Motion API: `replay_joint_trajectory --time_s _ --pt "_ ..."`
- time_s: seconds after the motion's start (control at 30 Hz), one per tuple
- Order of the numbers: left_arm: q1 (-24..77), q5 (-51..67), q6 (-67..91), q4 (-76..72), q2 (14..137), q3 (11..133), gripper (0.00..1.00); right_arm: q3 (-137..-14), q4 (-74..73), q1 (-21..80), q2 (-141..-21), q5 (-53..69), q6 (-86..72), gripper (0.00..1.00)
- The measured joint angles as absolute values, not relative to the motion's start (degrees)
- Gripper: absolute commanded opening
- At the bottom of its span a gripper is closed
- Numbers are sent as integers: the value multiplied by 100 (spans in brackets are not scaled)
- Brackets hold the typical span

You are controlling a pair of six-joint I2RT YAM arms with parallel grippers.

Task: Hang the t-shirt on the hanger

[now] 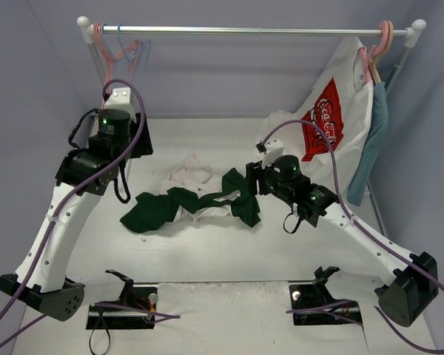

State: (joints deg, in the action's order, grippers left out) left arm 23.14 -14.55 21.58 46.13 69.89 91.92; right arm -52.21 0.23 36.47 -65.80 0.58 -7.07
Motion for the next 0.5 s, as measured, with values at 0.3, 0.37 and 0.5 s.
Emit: replay_joint_trajectory --time_s 0.3,0.37,0.5 --pt "2314 -2097 1041 4117 7664 10698 40 -5188 -115 3647 -6237 307 -753 60" --pt "2314 -2257 775 3876 7843 10715 40 -5124 -93 3647 -6156 432 -753 61" --pt "2239 -2508 301 3610 8342 10829 40 -4847 -71 3647 -5931 672 -753 61"
